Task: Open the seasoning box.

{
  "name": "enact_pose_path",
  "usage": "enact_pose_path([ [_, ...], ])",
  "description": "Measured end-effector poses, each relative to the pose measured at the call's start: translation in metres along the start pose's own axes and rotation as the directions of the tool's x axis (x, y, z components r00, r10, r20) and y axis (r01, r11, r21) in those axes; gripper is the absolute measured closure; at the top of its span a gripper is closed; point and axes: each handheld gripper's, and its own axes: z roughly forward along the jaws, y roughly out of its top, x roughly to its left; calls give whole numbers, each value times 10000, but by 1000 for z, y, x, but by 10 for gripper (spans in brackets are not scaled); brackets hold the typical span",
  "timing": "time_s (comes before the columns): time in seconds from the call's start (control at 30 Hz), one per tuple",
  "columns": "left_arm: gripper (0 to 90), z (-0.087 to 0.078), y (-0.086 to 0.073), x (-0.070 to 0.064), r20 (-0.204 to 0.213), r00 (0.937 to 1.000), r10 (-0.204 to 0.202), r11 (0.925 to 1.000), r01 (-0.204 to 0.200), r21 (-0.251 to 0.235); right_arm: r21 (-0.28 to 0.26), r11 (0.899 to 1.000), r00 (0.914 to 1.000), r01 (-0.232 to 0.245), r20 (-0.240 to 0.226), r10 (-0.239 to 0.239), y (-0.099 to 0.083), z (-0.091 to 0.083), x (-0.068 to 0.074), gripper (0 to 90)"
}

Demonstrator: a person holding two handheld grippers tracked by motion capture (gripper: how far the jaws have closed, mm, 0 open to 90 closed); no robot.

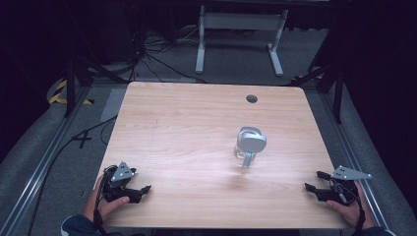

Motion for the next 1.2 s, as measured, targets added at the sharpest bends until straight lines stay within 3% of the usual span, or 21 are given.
enact_pose_path([
  [0.87, 148, 1, 0, 0, -97, 9997, -234, 9997, 234, -8, -1, 9998, 9997, -184, 184, 184, 0, 0, -1, 270],
  [1.2, 148, 0, 1, 2, -194, 9998, -93, 9999, 95, 59, 1, 9997, 9993, -238, 281, 238, 0, 1, -1, 267],
])
